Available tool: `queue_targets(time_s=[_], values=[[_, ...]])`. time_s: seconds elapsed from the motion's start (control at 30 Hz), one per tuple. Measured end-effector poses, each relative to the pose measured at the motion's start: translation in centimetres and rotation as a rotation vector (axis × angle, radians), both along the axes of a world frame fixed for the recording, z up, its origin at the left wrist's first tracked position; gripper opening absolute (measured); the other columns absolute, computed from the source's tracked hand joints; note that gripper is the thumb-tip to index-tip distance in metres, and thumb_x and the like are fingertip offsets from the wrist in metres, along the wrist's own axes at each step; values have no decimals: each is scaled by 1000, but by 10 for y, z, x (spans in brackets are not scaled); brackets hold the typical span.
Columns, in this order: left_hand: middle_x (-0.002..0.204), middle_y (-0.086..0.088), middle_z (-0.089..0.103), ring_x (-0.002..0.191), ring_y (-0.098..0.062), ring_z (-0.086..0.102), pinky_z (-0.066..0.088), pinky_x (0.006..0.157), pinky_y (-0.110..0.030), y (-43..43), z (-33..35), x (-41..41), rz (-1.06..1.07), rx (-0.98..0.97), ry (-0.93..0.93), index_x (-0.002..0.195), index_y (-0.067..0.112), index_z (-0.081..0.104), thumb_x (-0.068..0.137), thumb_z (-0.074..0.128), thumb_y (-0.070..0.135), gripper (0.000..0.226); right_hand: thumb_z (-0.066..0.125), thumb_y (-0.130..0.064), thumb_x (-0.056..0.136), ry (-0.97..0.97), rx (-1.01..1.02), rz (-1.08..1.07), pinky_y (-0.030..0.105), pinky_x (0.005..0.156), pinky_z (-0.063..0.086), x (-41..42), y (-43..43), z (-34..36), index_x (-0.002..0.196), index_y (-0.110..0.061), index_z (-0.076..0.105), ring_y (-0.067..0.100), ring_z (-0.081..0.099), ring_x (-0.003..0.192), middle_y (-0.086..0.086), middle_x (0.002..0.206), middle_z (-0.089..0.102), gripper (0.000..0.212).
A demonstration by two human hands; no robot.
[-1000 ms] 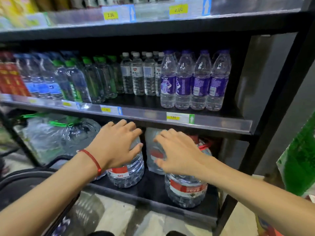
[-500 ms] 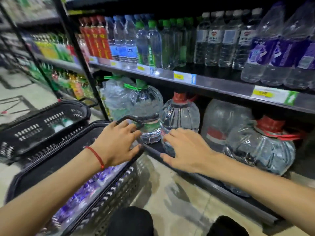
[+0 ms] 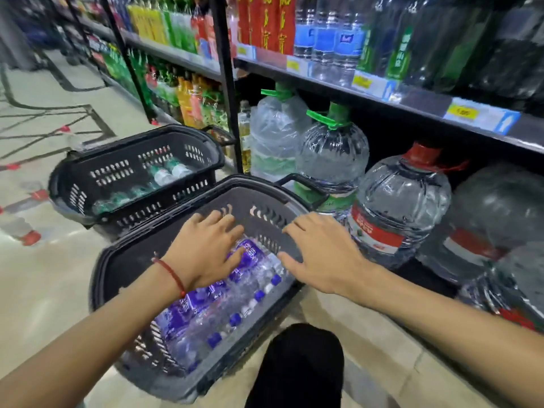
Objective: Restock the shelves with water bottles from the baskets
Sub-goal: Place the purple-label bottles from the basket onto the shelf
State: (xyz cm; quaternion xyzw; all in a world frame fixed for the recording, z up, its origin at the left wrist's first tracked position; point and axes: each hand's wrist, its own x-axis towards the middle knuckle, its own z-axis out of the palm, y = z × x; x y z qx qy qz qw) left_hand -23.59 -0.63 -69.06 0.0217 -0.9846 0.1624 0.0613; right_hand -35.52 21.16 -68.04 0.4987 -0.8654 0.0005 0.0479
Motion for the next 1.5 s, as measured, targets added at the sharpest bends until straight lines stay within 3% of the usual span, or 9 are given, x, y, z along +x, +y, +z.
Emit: queue_targets(time_s=[0.43,0.57,0.73,0.93,1.03,1.1,1.17,1.33,1.5], values=[[114,-4,65,100,-28,59,48,82,-43,-81,-79,-1,2,215,-24,121,17,65,94,46,47,45,50,-47,96,50,146,35,41,91,48,-31,-93,-71,101,-19,65,27,61,100,2,99,64,33],[122,-2,64,100,-23,58,48,83,-40,-92,-110,-8,27,277,-89,125,22,62,94,49,49,43,49,-40,98,3,226,97,42,92,50,-45,-113,-94,109,-15,66,27,61,101,4,103,65,33],[122,-2,64,99,-21,58,50,83,-41,-103,-128,-6,87,322,-155,125,21,65,97,36,55,53,53,-43,103,-301,274,-20,44,100,48,-64,-138,-133,135,-12,54,28,54,125,7,133,59,44],[122,0,63,101,-20,57,49,85,-42,-107,-142,-1,129,325,-197,127,20,63,94,40,53,52,48,-85,86,-831,313,-287,48,116,43,-101,-183,-238,156,-8,35,37,48,142,18,158,45,105],[118,-2,64,99,-22,58,51,83,-43,-106,-147,-1,129,309,-198,121,20,66,92,43,51,49,56,-72,94,-958,343,-335,50,126,27,-106,-194,-267,164,-1,12,41,24,156,21,170,17,109],[119,-2,64,103,-23,59,51,83,-43,-105,-154,-3,106,297,-224,119,20,66,90,43,51,48,66,-65,91,-997,303,-348,46,115,43,-109,-196,-265,150,-7,47,37,52,139,16,149,54,85],[116,-1,64,104,-23,59,50,83,-42,-105,-161,-5,83,288,-246,118,21,65,88,46,50,46,72,-62,89,-1036,274,-334,38,97,54,-112,-194,-263,111,-13,69,28,69,107,9,110,73,53],[139,-1,55,125,-21,52,45,105,-40,-103,-176,-18,77,336,-344,143,24,52,85,52,44,62,67,-53,94,-1051,224,-393,34,74,50,-105,-187,-220,96,-10,70,23,67,83,7,90,70,43],[167,-6,25,153,-25,26,16,126,-44,-106,-199,-39,23,370,-431,163,25,17,91,56,37,83,69,-42,94,-1022,112,-419,27,58,48,-105,-163,-154,74,-19,62,22,67,63,0,65,66,32]])
